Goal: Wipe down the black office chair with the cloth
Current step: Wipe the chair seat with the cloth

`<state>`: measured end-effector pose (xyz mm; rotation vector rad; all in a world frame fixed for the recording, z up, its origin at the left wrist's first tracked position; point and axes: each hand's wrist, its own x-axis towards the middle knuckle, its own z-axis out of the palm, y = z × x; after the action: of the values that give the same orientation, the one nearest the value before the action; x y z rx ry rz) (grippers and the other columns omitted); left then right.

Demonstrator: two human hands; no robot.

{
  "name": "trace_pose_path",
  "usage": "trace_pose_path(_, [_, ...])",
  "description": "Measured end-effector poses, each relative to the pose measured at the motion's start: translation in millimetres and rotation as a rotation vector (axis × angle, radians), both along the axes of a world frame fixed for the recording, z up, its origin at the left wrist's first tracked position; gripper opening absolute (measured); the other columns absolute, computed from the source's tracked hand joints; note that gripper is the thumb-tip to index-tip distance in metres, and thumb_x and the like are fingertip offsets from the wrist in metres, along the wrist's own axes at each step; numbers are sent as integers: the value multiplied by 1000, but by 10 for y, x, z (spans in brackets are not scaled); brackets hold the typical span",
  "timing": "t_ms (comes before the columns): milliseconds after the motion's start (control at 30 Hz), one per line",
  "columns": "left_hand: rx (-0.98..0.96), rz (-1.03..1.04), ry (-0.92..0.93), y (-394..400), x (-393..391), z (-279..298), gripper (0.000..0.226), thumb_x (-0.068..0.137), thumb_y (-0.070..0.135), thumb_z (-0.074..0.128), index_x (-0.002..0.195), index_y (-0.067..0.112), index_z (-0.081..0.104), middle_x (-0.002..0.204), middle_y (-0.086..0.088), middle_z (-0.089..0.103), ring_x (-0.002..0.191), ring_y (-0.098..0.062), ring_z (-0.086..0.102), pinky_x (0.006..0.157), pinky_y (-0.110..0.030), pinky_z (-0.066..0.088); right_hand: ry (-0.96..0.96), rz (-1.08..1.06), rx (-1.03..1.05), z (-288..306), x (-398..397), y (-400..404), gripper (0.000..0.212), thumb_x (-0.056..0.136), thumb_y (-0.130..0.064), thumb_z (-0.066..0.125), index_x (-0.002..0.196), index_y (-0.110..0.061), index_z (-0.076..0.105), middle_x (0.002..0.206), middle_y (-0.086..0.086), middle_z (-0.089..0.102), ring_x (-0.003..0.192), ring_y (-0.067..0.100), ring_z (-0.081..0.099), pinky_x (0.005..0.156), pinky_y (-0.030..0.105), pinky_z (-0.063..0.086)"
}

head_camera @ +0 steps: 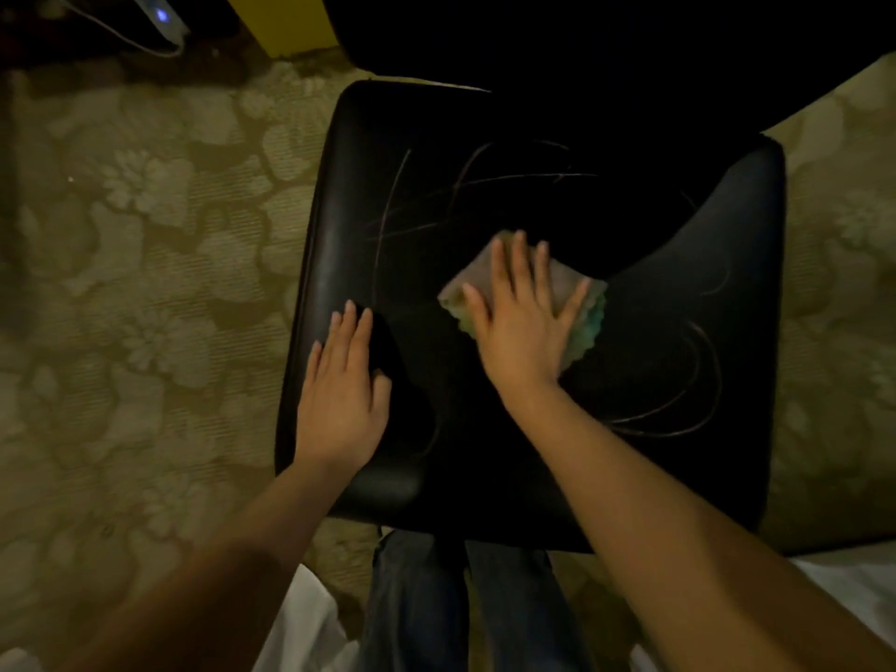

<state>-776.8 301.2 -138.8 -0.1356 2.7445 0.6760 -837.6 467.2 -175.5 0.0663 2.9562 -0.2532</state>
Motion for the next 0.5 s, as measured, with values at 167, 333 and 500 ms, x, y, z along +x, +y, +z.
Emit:
trace_pose_path(167, [-49, -15, -9, -247, 292, -42, 69, 82, 41, 14, 145, 13, 14, 155, -3, 10, 137, -5, -4, 114, -31, 1, -63, 442, 35, 12, 644, -710, 58, 93, -42, 10, 148, -23, 4, 157, -3, 1, 144, 18, -1, 108, 62, -5])
trace_pose_path(333, [-118, -63, -71, -301, 560, -66, 73, 79, 43, 10, 145, 13, 8, 150, 4, -6, 137, -8, -10, 113, -31, -2, -34, 684, -36, -28, 1204, -116, 55, 92, -41, 27, 144, -23, 20, 150, -3, 20, 139, 17, 20, 109, 54, 10])
trace_pose_path(500, [-159, -78, -91, -268, 705, -112, 68, 81, 44, 7, 141, 16, -9, 150, 4, -13, 138, -11, -16, 113, -33, -7, -48, 204, 19, 28, 570, -208, 53, 97, -41, 13, 146, -25, 3, 156, -3, 3, 143, 17, 1, 110, 56, -5])
